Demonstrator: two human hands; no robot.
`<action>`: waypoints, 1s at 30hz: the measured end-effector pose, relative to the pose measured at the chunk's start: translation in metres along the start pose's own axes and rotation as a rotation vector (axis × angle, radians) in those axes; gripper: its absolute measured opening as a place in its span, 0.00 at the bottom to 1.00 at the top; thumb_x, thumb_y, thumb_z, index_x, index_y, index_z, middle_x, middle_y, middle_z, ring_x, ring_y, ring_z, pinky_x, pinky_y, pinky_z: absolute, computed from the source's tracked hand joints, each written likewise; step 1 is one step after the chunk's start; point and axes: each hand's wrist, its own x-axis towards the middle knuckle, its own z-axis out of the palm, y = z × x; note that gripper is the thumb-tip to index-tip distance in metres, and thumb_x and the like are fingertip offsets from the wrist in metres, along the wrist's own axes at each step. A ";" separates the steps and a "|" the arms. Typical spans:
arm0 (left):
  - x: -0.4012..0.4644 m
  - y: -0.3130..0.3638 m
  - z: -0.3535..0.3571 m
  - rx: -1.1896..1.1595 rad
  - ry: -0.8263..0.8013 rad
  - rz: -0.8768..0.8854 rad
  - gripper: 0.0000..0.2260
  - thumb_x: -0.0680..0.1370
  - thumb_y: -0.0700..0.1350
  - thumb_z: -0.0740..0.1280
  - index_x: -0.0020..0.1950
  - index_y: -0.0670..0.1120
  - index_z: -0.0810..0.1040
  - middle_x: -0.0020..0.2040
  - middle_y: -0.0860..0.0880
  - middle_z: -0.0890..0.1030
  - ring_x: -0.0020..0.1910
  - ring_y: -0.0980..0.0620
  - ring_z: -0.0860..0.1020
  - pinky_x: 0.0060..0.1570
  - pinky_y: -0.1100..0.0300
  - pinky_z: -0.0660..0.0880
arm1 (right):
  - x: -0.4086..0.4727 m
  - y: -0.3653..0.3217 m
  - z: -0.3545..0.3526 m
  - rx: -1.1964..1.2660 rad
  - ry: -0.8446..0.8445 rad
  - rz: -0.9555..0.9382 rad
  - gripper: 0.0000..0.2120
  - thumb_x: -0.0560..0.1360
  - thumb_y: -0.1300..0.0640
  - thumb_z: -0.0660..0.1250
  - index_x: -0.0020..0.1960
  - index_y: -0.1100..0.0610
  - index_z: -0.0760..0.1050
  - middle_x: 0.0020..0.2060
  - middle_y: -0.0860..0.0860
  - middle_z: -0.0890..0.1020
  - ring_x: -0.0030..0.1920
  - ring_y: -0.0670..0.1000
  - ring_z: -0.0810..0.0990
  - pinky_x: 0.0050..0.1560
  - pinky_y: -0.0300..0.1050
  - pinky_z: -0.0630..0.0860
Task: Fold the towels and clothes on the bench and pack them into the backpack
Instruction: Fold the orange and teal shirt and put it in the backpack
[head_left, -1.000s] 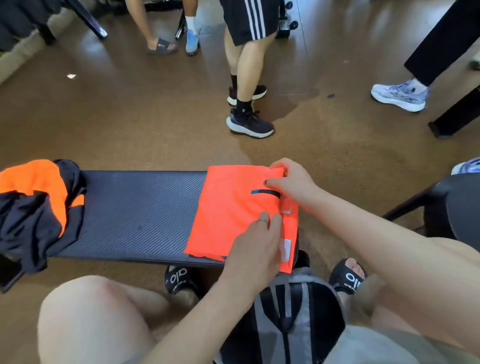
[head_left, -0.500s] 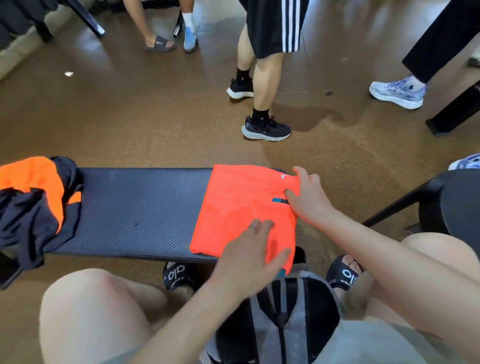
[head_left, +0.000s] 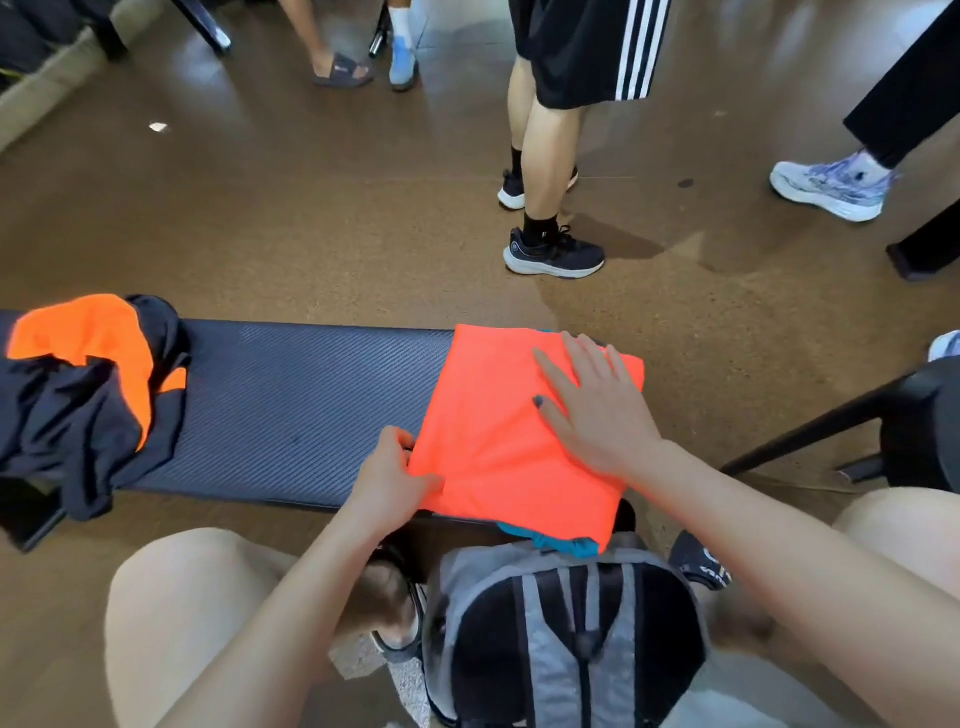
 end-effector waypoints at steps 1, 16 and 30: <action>0.001 0.000 -0.001 0.026 -0.010 0.014 0.19 0.71 0.40 0.75 0.58 0.45 0.70 0.47 0.50 0.79 0.45 0.50 0.77 0.38 0.61 0.69 | 0.002 -0.001 0.000 -0.010 0.001 -0.029 0.33 0.79 0.36 0.40 0.82 0.46 0.55 0.80 0.58 0.58 0.80 0.59 0.55 0.79 0.60 0.50; -0.036 -0.010 0.019 -0.255 0.080 -0.199 0.31 0.67 0.66 0.76 0.51 0.49 0.62 0.42 0.47 0.79 0.41 0.45 0.82 0.45 0.46 0.82 | 0.066 -0.007 -0.036 0.255 -0.233 0.111 0.35 0.77 0.48 0.64 0.80 0.51 0.55 0.72 0.59 0.68 0.72 0.62 0.67 0.71 0.56 0.65; -0.063 0.042 0.100 -1.021 0.088 -0.512 0.32 0.70 0.47 0.80 0.59 0.47 0.59 0.57 0.46 0.74 0.56 0.45 0.80 0.38 0.54 0.82 | 0.097 -0.006 -0.046 0.375 -0.363 0.273 0.27 0.68 0.55 0.75 0.63 0.57 0.69 0.58 0.55 0.77 0.56 0.57 0.76 0.51 0.51 0.76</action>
